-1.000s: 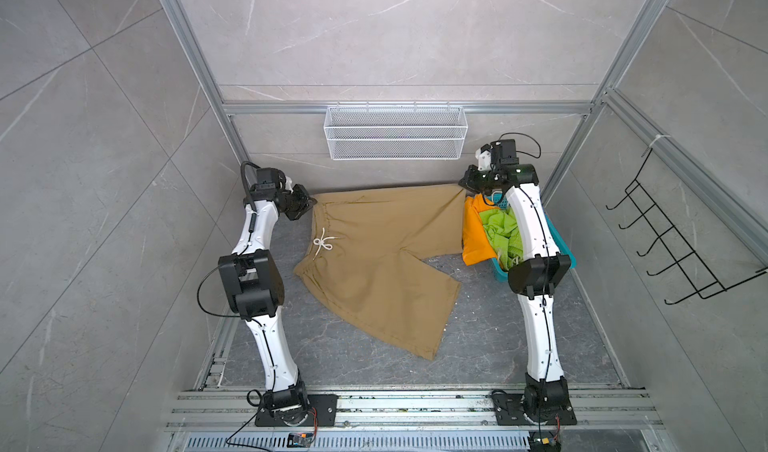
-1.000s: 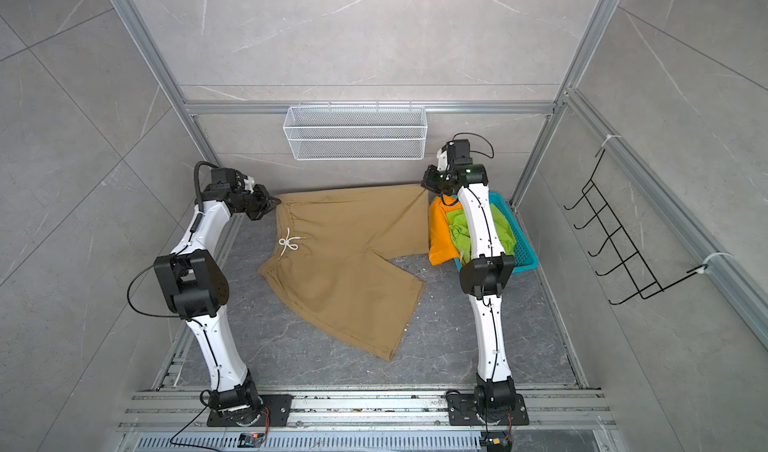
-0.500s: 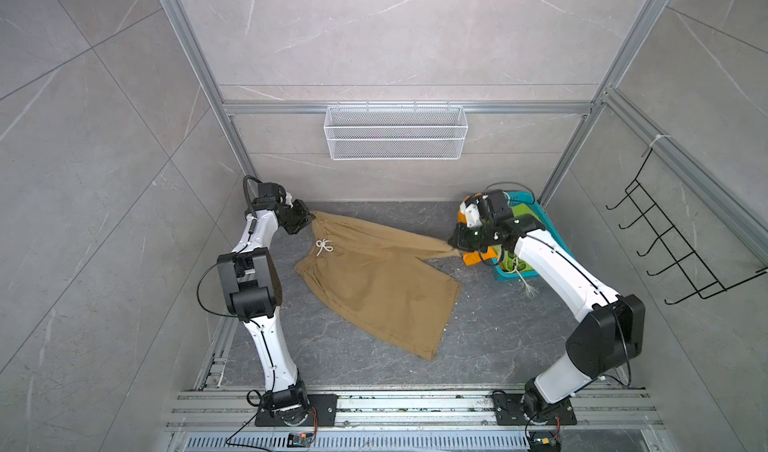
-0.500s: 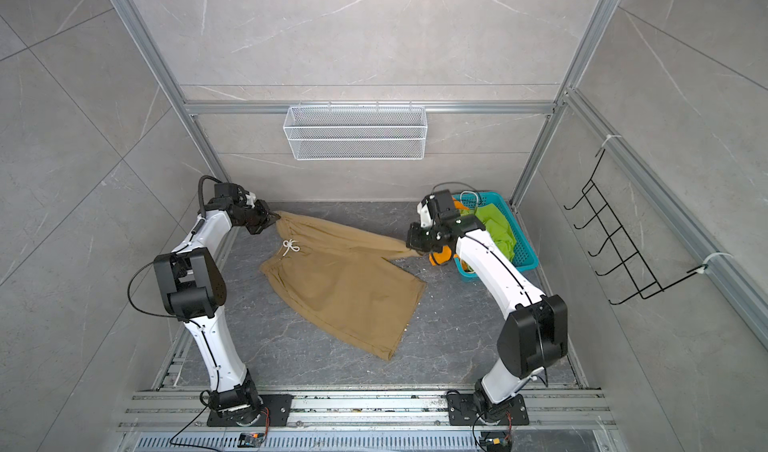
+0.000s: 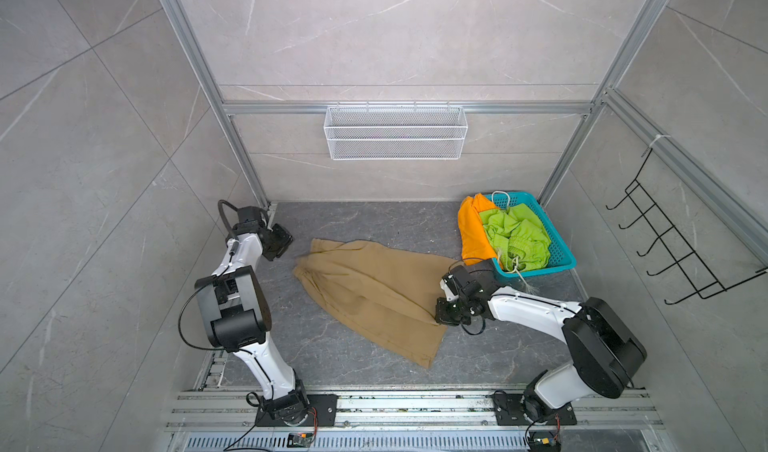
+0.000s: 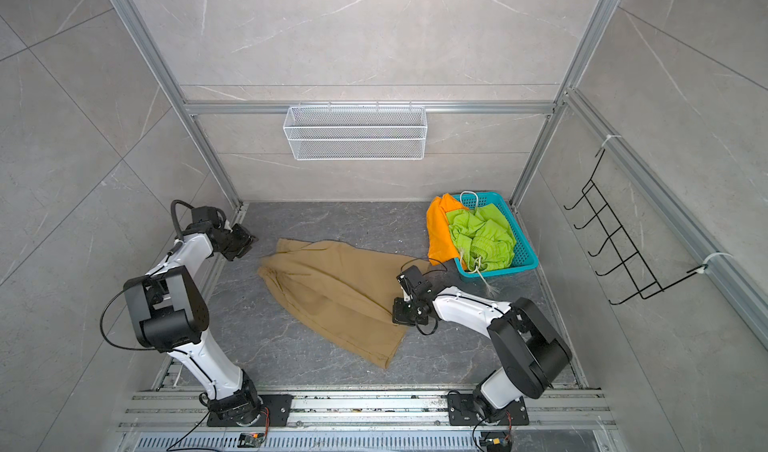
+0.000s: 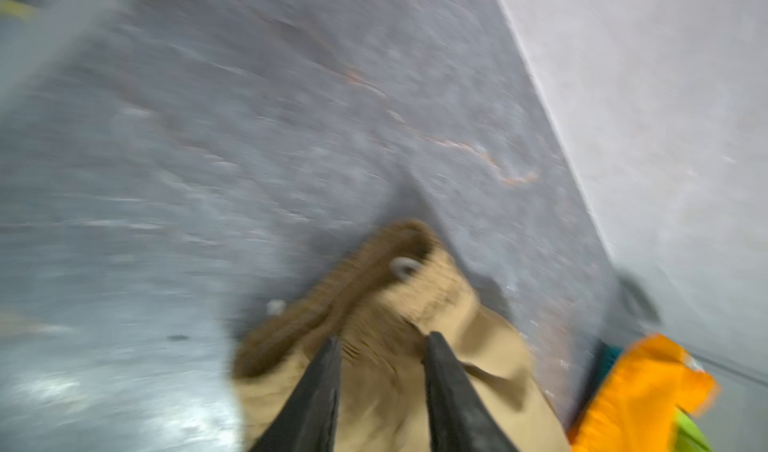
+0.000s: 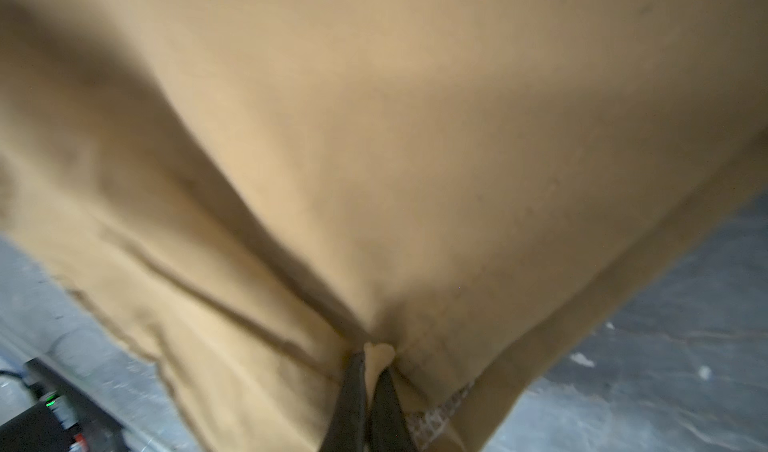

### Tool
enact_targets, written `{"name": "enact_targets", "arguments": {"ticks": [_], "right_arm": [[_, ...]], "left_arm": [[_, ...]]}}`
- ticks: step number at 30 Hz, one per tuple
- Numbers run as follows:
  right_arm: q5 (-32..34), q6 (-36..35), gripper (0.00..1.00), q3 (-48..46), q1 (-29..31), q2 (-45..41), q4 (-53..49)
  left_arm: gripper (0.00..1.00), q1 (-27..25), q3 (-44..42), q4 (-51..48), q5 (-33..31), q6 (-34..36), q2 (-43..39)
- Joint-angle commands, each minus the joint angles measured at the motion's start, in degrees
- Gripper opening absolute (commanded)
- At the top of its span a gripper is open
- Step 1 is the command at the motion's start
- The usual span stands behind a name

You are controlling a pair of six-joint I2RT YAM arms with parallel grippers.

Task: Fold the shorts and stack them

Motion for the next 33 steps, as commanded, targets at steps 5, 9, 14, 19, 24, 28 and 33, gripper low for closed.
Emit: {"name": "enact_targets", "arguments": {"ticks": [5, 9, 14, 19, 24, 28, 33], "right_arm": [[8.53, -4.12, 0.00, 5.21, -2.47, 8.08, -2.06], [11.24, -9.76, 0.00, 13.18, -8.66, 11.48, -6.43], [14.01, -14.62, 0.00, 26.25, -14.21, 15.16, -12.30], [11.65, -15.70, 0.00, 33.45, -14.63, 15.37, -15.36], [9.68, -14.46, 0.00, 32.12, -14.56, 14.78, -14.14], [9.68, -14.44, 0.00, 30.56, -14.48, 13.64, -13.56], [10.29, -14.72, 0.00, 29.58, -14.47, 12.43, -13.36]], "left_arm": [[0.48, -0.05, -2.36, 0.96, -1.69, -1.64, -6.95], [0.62, -0.51, -7.38, 3.88, 6.39, -9.99, -9.34], [0.67, -3.03, -11.06, 3.00, 9.19, -13.07, -12.72], [0.66, -3.13, -15.48, -1.31, 11.05, -13.66, -16.61], [0.65, -3.06, -19.51, -2.11, 11.12, -13.80, -17.05], [0.63, -3.04, -21.55, -0.08, 11.40, -14.98, -15.78], [0.61, -3.05, -21.36, 1.51, 13.06, -15.88, -12.47]]}}
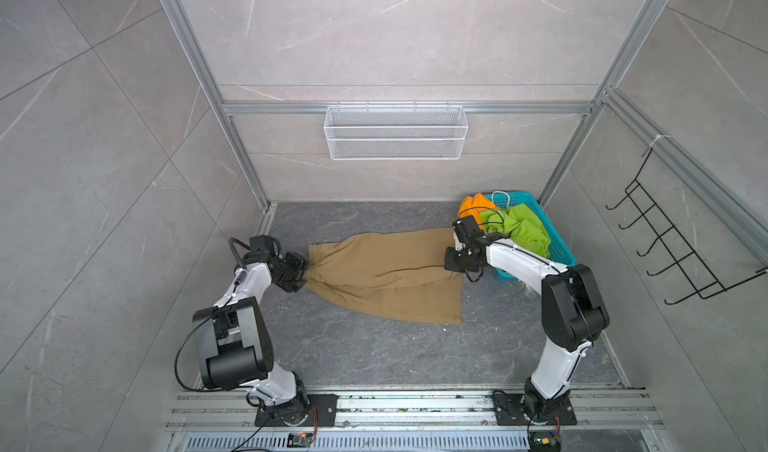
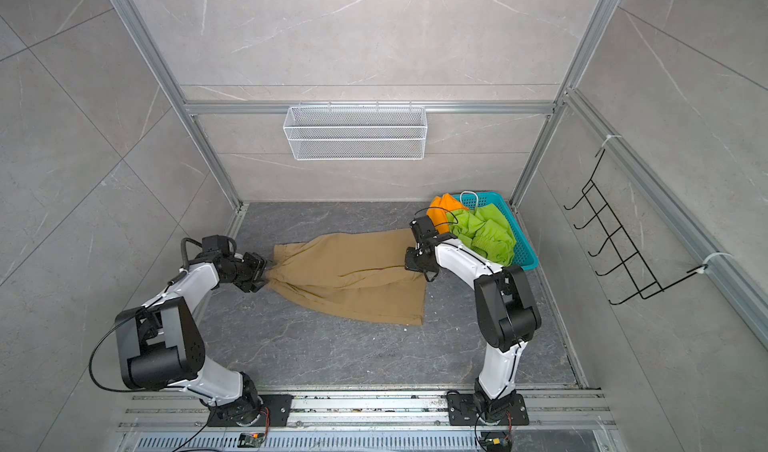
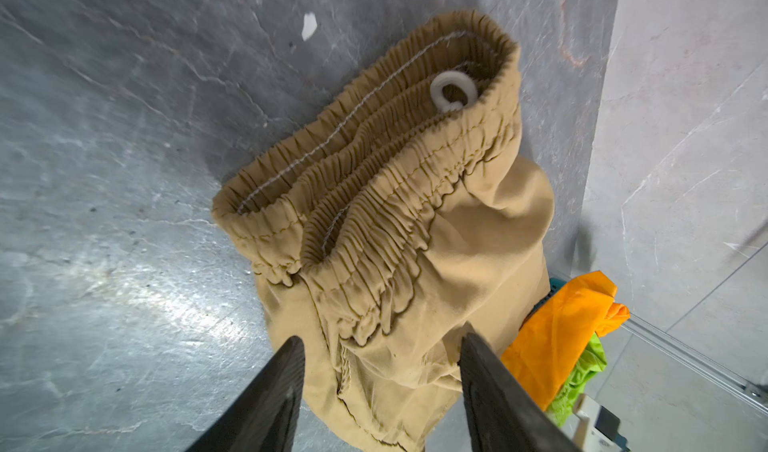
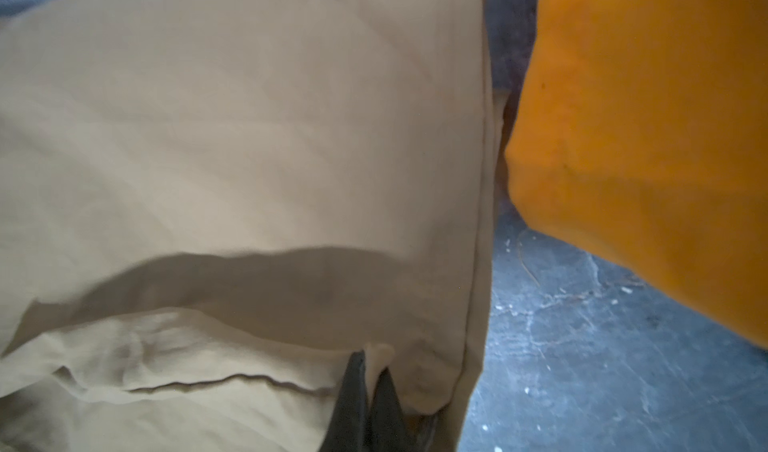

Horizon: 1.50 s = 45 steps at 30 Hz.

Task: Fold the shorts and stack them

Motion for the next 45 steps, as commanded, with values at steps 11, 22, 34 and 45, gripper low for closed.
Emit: {"name": "enact_targets", "arguments": {"ticks": [11, 22, 34, 45], "right_arm": [[-0.45, -1.52, 0.00, -0.79, 0.33, -4.05, -0.71], [-0.56, 0.14, 0.00, -4.48, 3.25, -19.96, -4.39], [1.26, 6.01, 0.00, -22.68, 9.11, -13.24, 7.37], [4.58, 2.57, 0.13, -20.65, 8.47, -16.01, 3.26]], "left_arm": [[0.15, 0.32, 0.13, 6.88, -1.17, 0.19, 6.60], [0.00, 2.08, 8.06, 0.33, -1.45, 4.13, 1.71], [0.00, 4.25, -3.52, 4.95, 0.84, 4.63, 2.37], [0.00, 3.95, -5.10, 5.07, 0.64, 5.19, 1.24]]}}
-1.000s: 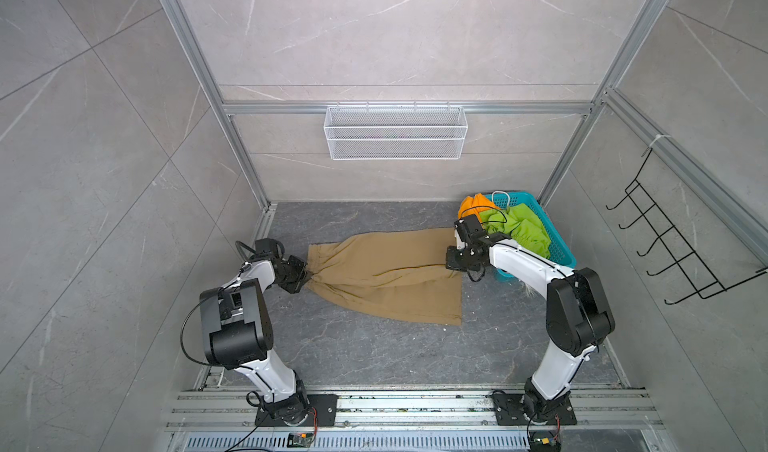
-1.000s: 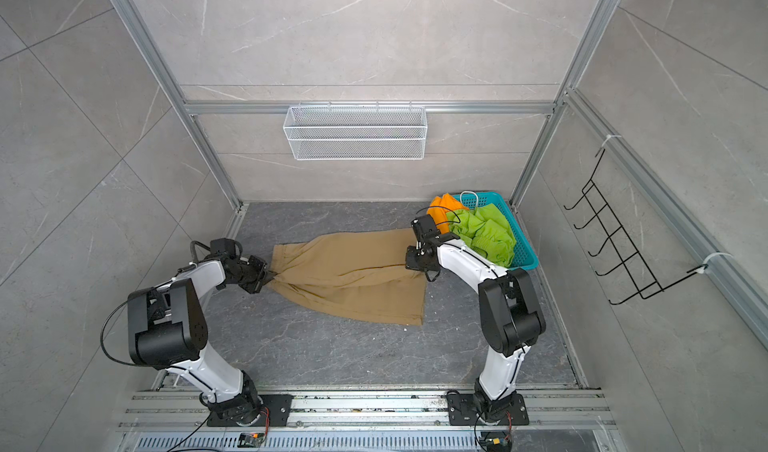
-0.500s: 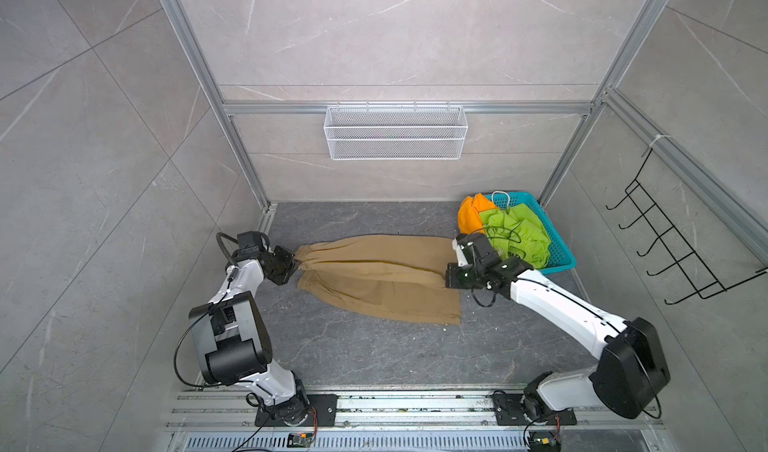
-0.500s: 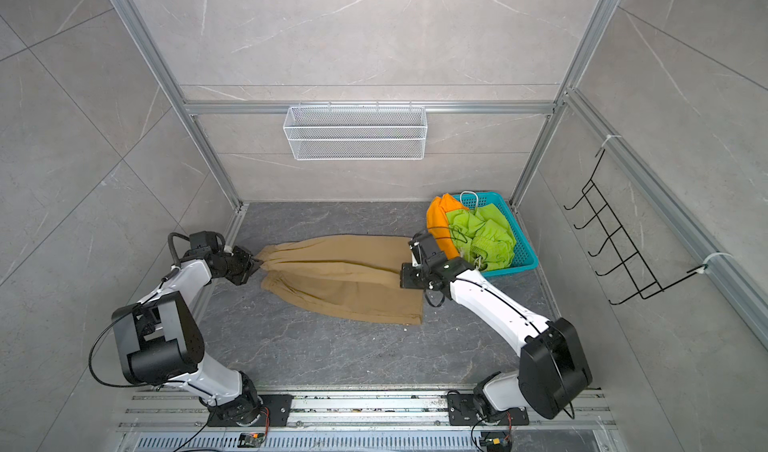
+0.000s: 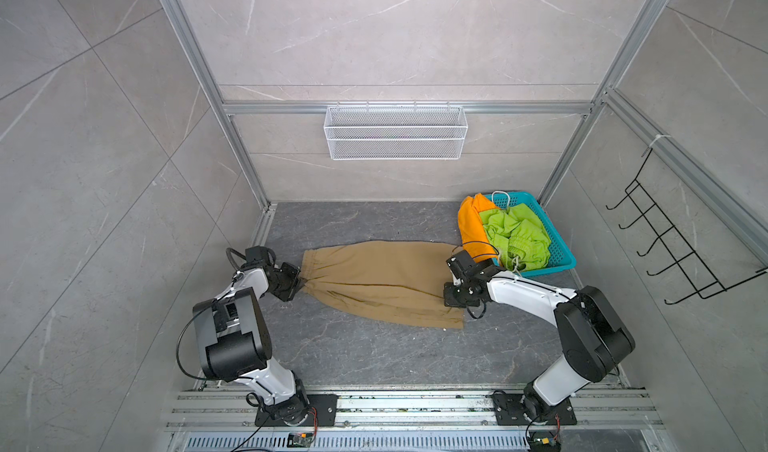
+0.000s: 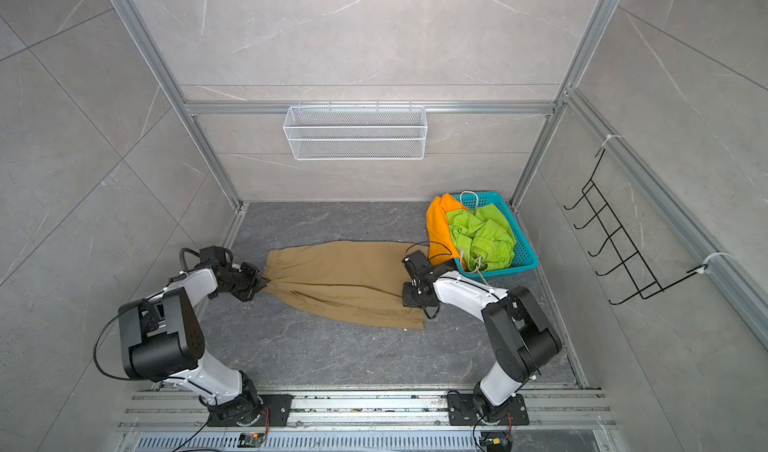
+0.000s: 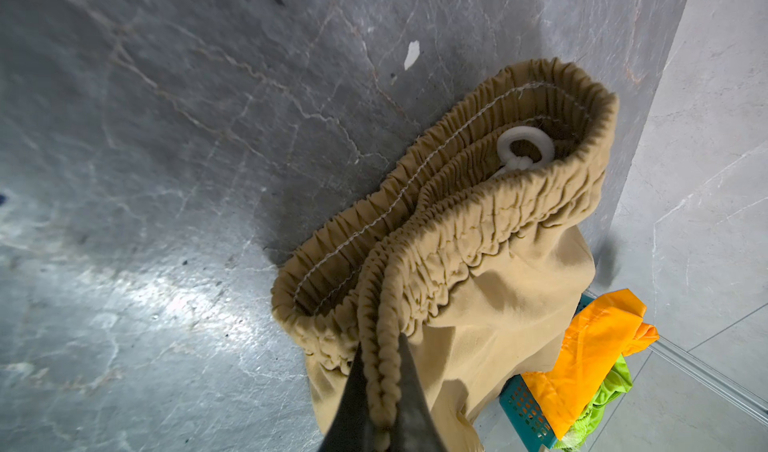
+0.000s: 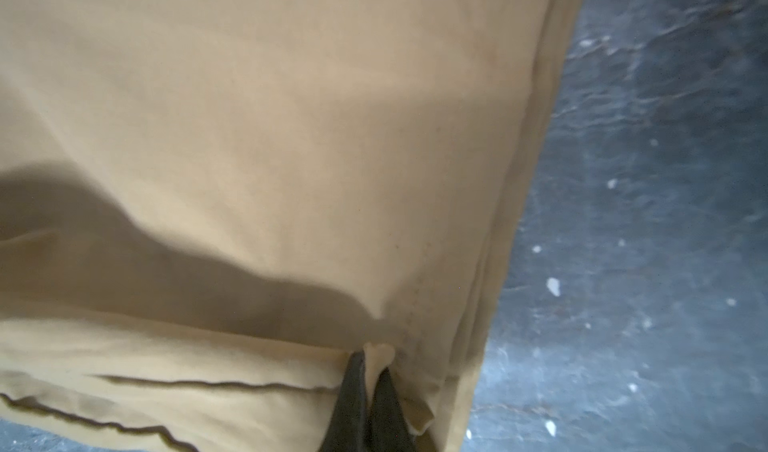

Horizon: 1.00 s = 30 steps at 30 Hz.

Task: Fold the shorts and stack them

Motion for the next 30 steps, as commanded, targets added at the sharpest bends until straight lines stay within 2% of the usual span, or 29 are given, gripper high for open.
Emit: {"name": "enact_targets", "arguments": {"ticks": [1, 4, 7, 10, 14, 18, 20, 21, 23, 24, 30], "right_arm": [[2.00, -1.65, 0.21, 0.57, -0.23, -3.90, -2.57], [-1.19, -1.21, 0.41, -0.52, -0.23, -4.69, -2.75], [-3.16, 0.36, 0.53, -2.23, -0.24, -7.51, -2.07], [-3.35, 1.27, 0.60, -2.57, -0.44, -8.64, -2.56], [-5.08, 1.75, 0.61, -3.15, -1.10, -9.10, -2.42], [-5.47, 1.35, 0.48, -4.39, -1.19, -9.56, -2.61], [-5.95, 1.26, 0.31, -5.73, -1.19, -9.61, -2.13], [-6.17, 1.24, 0.18, -6.61, -1.19, -9.75, -1.77], [-6.18, 1.30, 0.04, -8.38, -1.19, -10.19, -1.47], [-6.11, 1.24, 0.00, -9.41, -1.15, -10.70, -1.45], [-5.42, 0.51, 0.00, -14.38, -1.20, -13.05, -1.70]], "left_arm": [[0.00, -0.39, -0.91, 1.31, 0.66, 1.04, -1.79], [0.00, -1.34, -1.48, 1.82, 0.39, 1.09, -1.99], [0.00, -1.63, -1.30, 1.92, 0.73, 0.99, -1.64], [0.00, -1.63, -1.19, 1.78, 0.92, 1.36, -1.39], [0.00, -1.59, -0.83, 1.52, 1.17, 1.62, -1.01], [0.00, -1.60, -0.82, 1.17, 1.17, 1.95, -1.53], [0.00, -1.54, -0.59, 0.90, 1.17, 2.09, -1.54], [0.00, -1.60, -0.49, 0.64, 1.02, 2.28, -1.54], [0.00, -1.50, -0.13, 0.04, 0.64, 2.39, -1.39], [0.00, -1.44, 0.05, -0.38, 0.56, 2.59, -1.28], [0.00, -1.07, 0.11, -1.06, -0.23, 2.70, -1.19]]}}
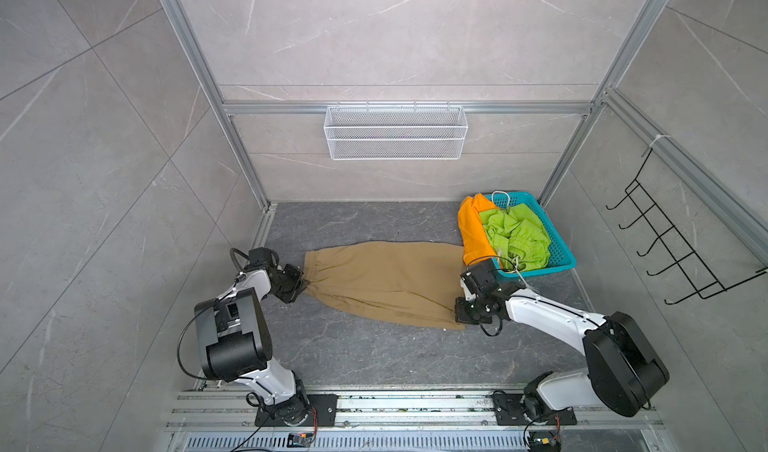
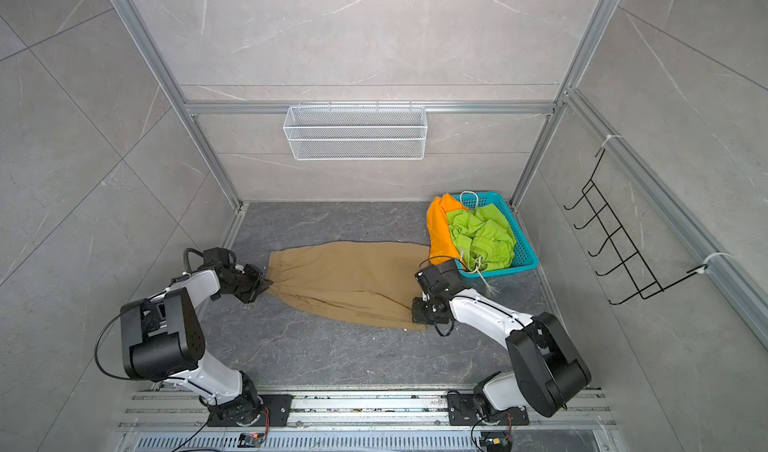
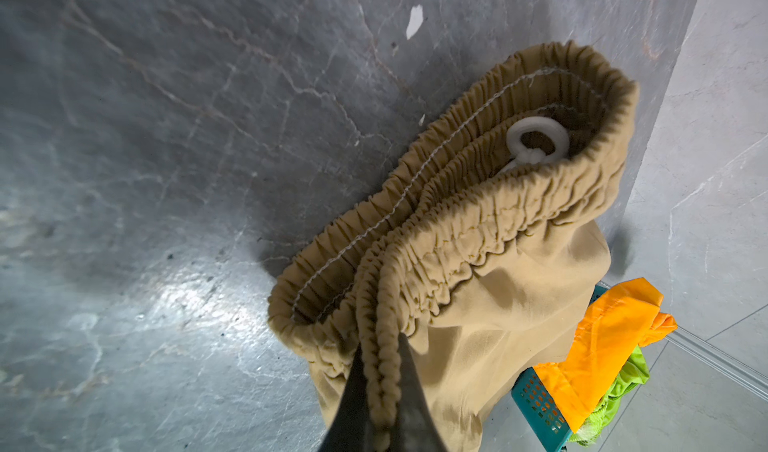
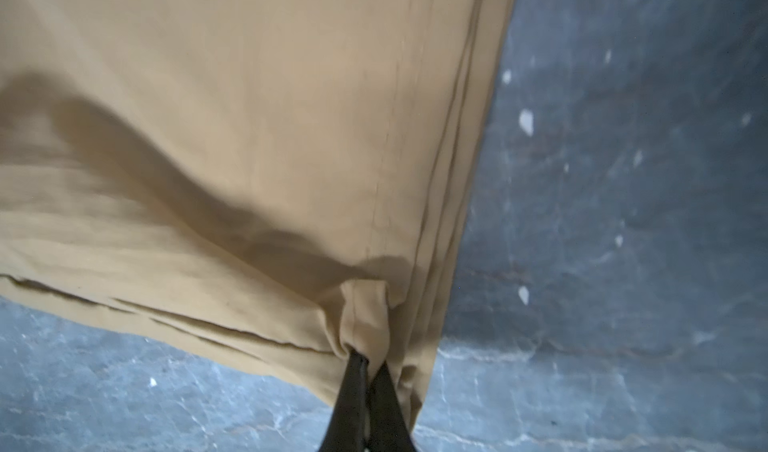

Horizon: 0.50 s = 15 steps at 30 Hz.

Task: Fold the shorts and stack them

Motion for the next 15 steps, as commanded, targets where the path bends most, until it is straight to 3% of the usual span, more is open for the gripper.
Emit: {"name": "enact_targets", "arguments": {"ticks": [1, 3, 6, 9, 12, 14, 15], "right_arm": [[0.86, -0.70, 0.00, -2.38, -0.12, -1.05, -0.90], [1.69, -0.77, 0.03, -3.02, -0.12, -0.06, -1.32], [1.84, -0.67, 0.15, -1.10, -0.20, 0.93, -2.92], [1.99, -0.63, 0.35, 2.72, -0.26, -2.16, -5.65], [3.94, -2.13, 0.60, 9.12, -0.29, -4.32, -10.54], [3.86, -2.61, 0.77, 13.11, -0.55, -4.59, -12.03], [3.11, -2.53, 0.85, 15.04, -0.48, -4.23, -12.09]], "left_arm": [[0.00, 0.36, 1.41, -1.42, -0.42, 1.48, -1.14], [0.00, 0.34, 1.35, -1.83, -0.74, 1.76, -1.23], [0.00, 0.34, 0.94, -1.50, -0.31, 1.67, -1.75], [0.03, 0.35, 1.27, -2.39, -0.03, 2.32, -2.68], [0.39, -0.18, 1.74, -4.86, -2.56, 3.20, -5.10], [0.94, -1.16, 1.02, -5.78, -5.97, 3.13, -7.45], [1.00, -1.79, 0.32, -6.17, -8.02, 3.29, -8.85]]}}
